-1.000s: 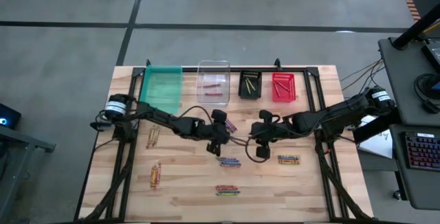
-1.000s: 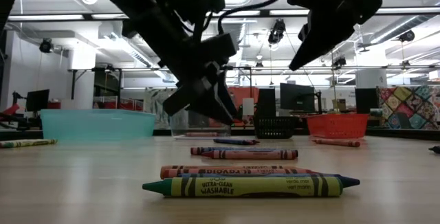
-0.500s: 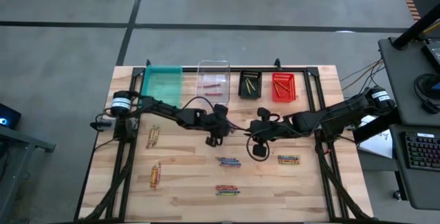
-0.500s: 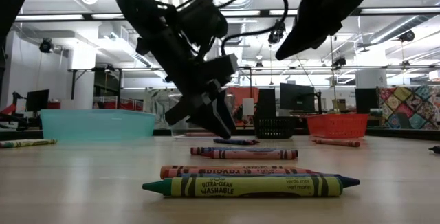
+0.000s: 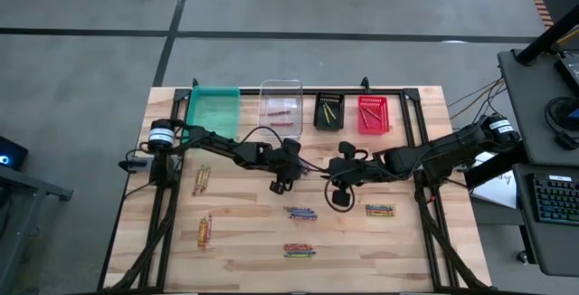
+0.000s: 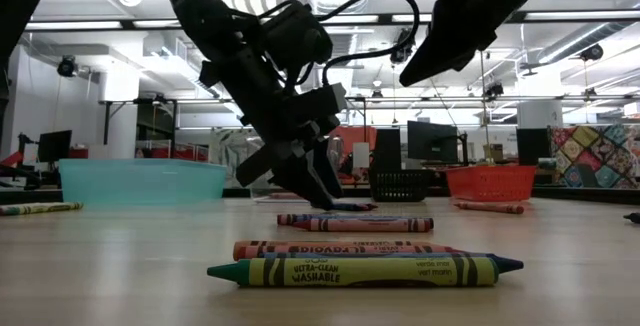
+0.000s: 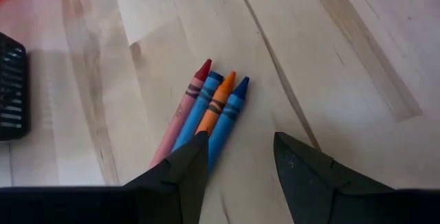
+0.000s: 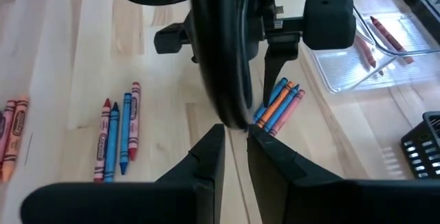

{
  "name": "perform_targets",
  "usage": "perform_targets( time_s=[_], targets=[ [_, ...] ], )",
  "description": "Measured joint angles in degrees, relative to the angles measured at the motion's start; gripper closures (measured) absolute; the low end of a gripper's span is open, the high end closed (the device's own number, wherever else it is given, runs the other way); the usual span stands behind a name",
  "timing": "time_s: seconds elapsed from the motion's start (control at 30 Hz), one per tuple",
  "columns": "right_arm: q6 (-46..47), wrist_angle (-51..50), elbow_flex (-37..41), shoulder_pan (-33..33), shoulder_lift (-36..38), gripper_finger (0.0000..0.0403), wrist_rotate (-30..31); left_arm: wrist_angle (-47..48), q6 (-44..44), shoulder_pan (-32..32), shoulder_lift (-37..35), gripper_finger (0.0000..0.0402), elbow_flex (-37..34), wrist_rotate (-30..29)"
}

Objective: Sort crayons
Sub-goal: Put the blue crayon into the green transparent bin

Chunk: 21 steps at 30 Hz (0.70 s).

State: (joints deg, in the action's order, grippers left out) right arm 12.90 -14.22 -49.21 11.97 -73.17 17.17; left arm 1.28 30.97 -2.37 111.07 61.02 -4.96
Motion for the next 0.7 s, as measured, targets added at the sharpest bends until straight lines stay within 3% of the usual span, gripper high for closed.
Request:
perform_targets(
  time_s=[0.7],
  targets=[
    [0.6, 0.0, 0.0, 0.0, 0.0, 0.0351, 0.0, 1.8, -0.4, 0.0, -0.2, 0.0253, 0.0, 1.7]
  ],
)
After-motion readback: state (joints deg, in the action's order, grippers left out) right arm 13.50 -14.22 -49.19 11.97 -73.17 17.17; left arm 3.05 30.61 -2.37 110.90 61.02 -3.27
